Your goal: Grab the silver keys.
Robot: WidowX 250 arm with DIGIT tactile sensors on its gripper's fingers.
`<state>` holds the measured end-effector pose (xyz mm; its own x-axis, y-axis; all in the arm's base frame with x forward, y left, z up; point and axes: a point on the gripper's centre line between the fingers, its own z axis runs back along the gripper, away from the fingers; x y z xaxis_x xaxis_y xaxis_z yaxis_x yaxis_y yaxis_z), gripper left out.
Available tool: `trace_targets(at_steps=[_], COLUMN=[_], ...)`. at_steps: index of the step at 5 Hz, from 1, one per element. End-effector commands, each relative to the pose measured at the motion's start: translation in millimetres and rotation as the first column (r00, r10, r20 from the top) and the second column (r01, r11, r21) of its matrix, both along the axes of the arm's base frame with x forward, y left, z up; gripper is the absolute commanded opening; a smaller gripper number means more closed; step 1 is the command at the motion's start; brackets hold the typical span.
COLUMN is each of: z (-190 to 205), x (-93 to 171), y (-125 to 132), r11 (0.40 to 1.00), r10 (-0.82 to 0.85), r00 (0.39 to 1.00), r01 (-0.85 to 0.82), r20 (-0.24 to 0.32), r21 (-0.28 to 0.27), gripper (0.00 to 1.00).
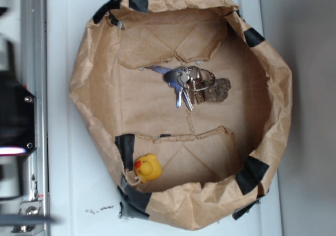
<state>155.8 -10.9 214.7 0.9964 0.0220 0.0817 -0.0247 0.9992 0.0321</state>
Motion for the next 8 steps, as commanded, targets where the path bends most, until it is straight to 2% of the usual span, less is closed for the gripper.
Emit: trace_targets(at_steps=[1, 2, 3, 5, 6, 7, 8], z=[-13.3, -19.0, -34.4, -77.1, -92.8, -109.1, -115.8], x=[51.0, 73.2, 93.7, 115.4, 125.4, 133.1, 137.1], y=[21.3, 25.3, 25.1, 12.5, 14.1, 25.8, 31.7], r11=[0.996, 0.996, 0.992, 0.994, 0.996, 0.996, 0.996], r10=[-0.078, -0.074, -0.087, -0.105, -0.085, -0.071, -0.058], r00=[0.997, 0.996, 0.993, 0.977, 0.978, 0.984, 0.986], r01=[0.078, 0.077, 0.093, 0.109, 0.081, 0.059, 0.047], r20=[0.016, 0.048, 0.078, 0.184, 0.189, 0.165, 0.154], r21=[-0.045, -0.052, -0.085, -0.011, 0.029, 0.072, 0.076], gripper=[1.00, 1.00, 1.00, 1.00, 1.00, 1.00, 1.00])
